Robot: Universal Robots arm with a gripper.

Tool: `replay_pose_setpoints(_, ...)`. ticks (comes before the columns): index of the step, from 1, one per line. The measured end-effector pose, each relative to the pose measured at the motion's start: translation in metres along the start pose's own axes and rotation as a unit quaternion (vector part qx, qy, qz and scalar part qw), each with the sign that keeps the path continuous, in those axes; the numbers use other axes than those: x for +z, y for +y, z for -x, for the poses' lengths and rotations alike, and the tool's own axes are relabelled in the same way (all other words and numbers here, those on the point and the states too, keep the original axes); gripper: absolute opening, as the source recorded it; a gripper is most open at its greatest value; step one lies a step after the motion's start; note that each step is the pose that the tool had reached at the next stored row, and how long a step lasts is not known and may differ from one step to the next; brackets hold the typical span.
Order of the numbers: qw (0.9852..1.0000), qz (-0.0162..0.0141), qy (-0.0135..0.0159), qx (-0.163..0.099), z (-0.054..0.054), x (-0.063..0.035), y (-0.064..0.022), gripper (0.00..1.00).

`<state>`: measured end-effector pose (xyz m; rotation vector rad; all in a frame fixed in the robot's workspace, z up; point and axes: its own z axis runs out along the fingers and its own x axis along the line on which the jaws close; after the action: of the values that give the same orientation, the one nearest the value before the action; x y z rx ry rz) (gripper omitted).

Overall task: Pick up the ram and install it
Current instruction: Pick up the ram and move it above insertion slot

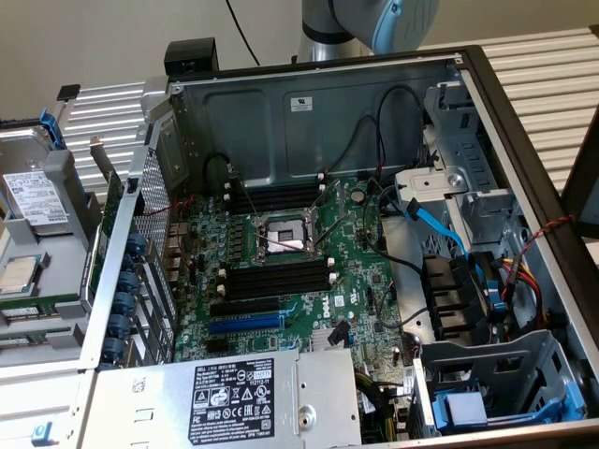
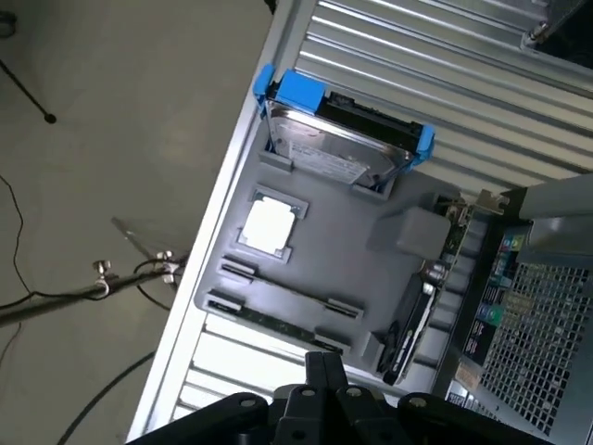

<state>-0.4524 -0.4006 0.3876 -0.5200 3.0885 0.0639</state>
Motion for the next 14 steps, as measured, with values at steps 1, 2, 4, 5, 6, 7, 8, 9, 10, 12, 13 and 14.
replay_pose_setpoints(1, 1.0000, -0.0006, 0.0006, -0.010, 0.0000, 0.0000, 0.0000, 0.11)
replay_pose_setpoints(2, 0.9998, -0.0013, 0.0012, -0.019, 0.0000, 0.0000, 0.0000, 0.11)
replay_pose_setpoints(4, 0.9993, -0.0027, 0.0026, -0.037, 0.0000, 0.0000, 0.0000, 0.11)
replay_pose_setpoints(5, 0.9989, -0.0035, 0.0032, -0.046, 0.0000, 0.0000, 0.0001, 0.11)
replay_pose_setpoints(6, 0.9985, -0.0043, 0.0039, -0.055, 0.0000, 0.0001, 0.0001, 0.11)
replay_pose_setpoints(7, 0.9979, -0.0052, 0.0046, -0.064, -0.0001, 0.0000, 0.0000, 0.11)
replay_pose_setpoints(8, 0.9973, -0.0061, 0.0054, -0.073, -0.0001, 0.0000, 0.0001, 0.11)
replay_pose_setpoints(9, 0.9966, -0.0071, 0.0061, -0.082, -0.0001, 0.0000, 0.0000, 0.11)
replay_pose_setpoints(10, 0.9958, -0.0080, 0.0069, -0.091, -0.0001, 0.0000, 0.0001, 0.11)
replay_pose_setpoints(12, 0.9939, -0.0100, 0.0084, -0.109, -0.0001, 0.0000, 0.0001, 0.11)
replay_pose_setpoints(13, 0.9930, -0.0109, 0.0091, -0.118, -0.0002, 0.0000, 0.0001, 0.11)
replay_pose_setpoints(14, 0.9918, -0.0120, 0.0099, -0.127, -0.0002, 0.0000, 0.0001, 0.11)
